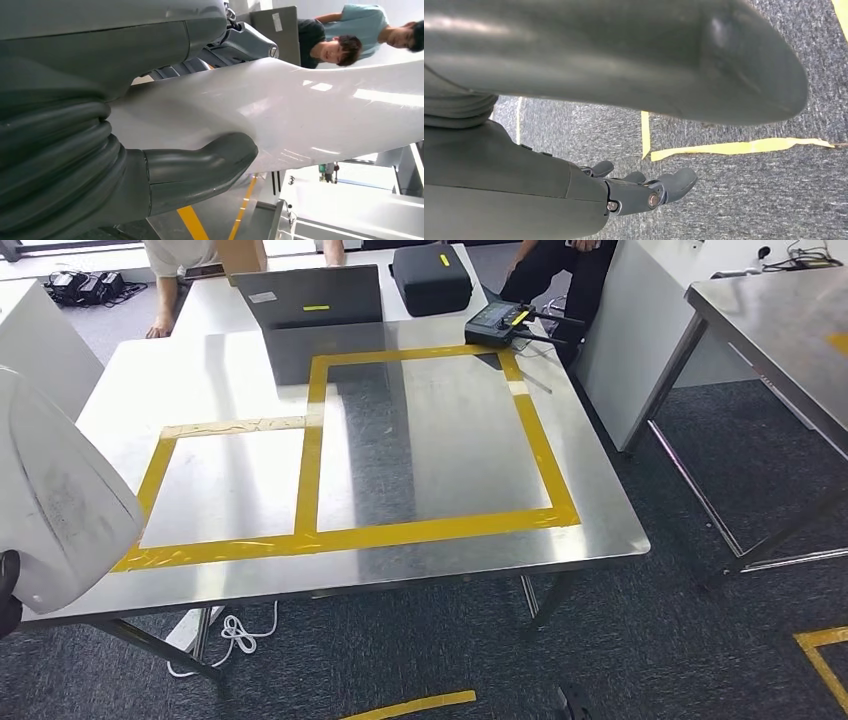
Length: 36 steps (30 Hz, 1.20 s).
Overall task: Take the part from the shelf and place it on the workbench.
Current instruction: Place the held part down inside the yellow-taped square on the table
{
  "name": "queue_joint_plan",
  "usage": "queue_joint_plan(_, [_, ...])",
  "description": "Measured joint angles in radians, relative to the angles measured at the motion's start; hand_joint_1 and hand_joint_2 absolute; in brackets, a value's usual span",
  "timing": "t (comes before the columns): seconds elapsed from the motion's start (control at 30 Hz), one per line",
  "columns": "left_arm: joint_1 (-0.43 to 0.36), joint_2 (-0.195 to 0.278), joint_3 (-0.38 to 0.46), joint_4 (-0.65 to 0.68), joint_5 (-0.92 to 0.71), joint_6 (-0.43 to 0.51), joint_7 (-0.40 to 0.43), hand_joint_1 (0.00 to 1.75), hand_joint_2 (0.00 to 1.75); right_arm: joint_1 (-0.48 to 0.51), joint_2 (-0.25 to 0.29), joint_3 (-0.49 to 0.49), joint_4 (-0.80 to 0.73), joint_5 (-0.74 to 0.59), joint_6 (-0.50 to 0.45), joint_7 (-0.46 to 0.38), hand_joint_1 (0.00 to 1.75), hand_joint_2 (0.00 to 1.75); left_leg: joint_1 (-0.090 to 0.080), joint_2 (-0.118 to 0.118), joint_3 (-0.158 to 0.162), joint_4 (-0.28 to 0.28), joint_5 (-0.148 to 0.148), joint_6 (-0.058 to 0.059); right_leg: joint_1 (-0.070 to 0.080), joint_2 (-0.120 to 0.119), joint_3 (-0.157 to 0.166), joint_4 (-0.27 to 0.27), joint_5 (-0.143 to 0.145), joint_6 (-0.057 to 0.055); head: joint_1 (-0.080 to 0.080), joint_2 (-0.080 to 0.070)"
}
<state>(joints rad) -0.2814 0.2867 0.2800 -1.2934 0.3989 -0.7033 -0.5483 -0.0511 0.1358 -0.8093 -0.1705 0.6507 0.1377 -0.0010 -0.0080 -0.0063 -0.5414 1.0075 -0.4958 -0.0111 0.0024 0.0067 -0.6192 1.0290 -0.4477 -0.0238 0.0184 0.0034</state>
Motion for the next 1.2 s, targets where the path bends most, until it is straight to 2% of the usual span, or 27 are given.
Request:
queue_joint_plan(0.13, [-0.005,0.013,0.0,0.027,-0.048,0.032,-0.004,1.75,1.75,0.0,0.0,0.0,0.0,0.0,0.0,-0.001,0.0,0.0,0.0,0.0,0.0,0.001,0.0,0.0,-0.001,0.0,0.001,0.0,0.001,0.0,0.0,0.0])
queue_joint_plan(0.2, [-0.031,0.023,-0.003,0.068,-0.154,0.13,-0.01,1.75,1.75,0.0,0.0,0.0,0.0,0.0,-0.001,-0.006,0.0,0.0,0.0,0.0,0.0,0.003,0.0,0.0,-0.001,0.0,0.001,0.0,0.002,0.001,0.0,0.0])
queue_joint_plan(0.27, [-0.102,0.04,-0.012,0.163,-0.332,0.317,-0.028,1.75,1.75,-0.001,0.0,0.0,0.0,-0.001,-0.003,-0.015,0.0,0.0,-0.001,0.0,-0.001,0.005,0.001,0.0,0.0,-0.001,0.0,0.0,0.004,0.001,0.0,0.0])
queue_joint_plan(0.37, [-0.276,0.066,-0.05,0.379,-0.596,0.639,-0.039,1.75,1.75,-0.002,0.001,-0.002,0.0,-0.004,-0.013,-0.023,0.0,0.0,0.0,-0.002,-0.004,0.007,0.004,-0.001,0.001,-0.002,-0.002,0.0,0.007,0.001,0.0,0.0])
queue_joint_plan(0.47, [-0.466,0.07,-0.138,0.591,-0.831,0.923,0.049,1.75,1.75,-0.003,0.001,-0.006,0.0,-0.006,-0.03,-0.003,0.0,0.0,0.0,-0.005,-0.006,0.008,0.006,0.0,0.001,-0.003,-0.002,0.0,0.009,0.001,0.0,0.0])
queue_joint_plan(0.53, [-0.563,0.063,-0.207,0.696,-0.924,1.019,0.096,1.75,1.75,-0.003,0.001,-0.01,0.0,-0.004,-0.04,0.023,0.0,0.0,0.0,-0.005,-0.006,0.009,0.006,0.0,0.0,-0.003,-0.002,0.0,0.01,0.002,0.0,0.0])
queue_joint_plan(0.63, [-0.655,0.037,-0.27,0.791,-0.958,1.04,0.09,1.75,1.75,-0.002,0.001,-0.015,0.0,-0.002,-0.046,0.051,0.0,0.0,0.0,-0.004,-0.006,0.009,0.007,0.001,-0.002,-0.002,-0.002,0.0,0.011,0.002,0.0,0.0])
queue_joint_plan(0.77, [-0.712,0.004,-0.321,0.854,-0.994,1.045,0.081,1.75,1.75,-0.001,0.001,-0.02,0.0,0.001,-0.046,0.06,0.0,0.0,-0.001,0.0,-0.006,0.009,0.006,0.001,-0.003,0.002,-0.002,-0.001,0.011,0.003,0.0,0.0])
queue_joint_plan(0.97, [-0.753,-0.047,-0.442,0.897,-1.209,1.159,0.179,1.75,1.75,-0.001,0.001,-0.022,0.0,0.029,-0.03,0.035,0.0,0.0,-0.001,0.0,-0.007,0.009,0.006,0.002,-0.004,0.0,-0.002,-0.002,0.012,0.004,0.0,0.0])
queue_joint_plan(1.2, [-0.742,-0.133,-0.576,0.93,-1.323,1.173,0.19,1.75,1.75,-0.005,0.001,-0.013,0.0,0.054,-0.019,-0.001,0.0,0.0,-0.002,0.0,-0.008,0.01,0.006,0.004,-0.004,0.001,-0.002,-0.002,0.013,0.006,0.0,0.0])
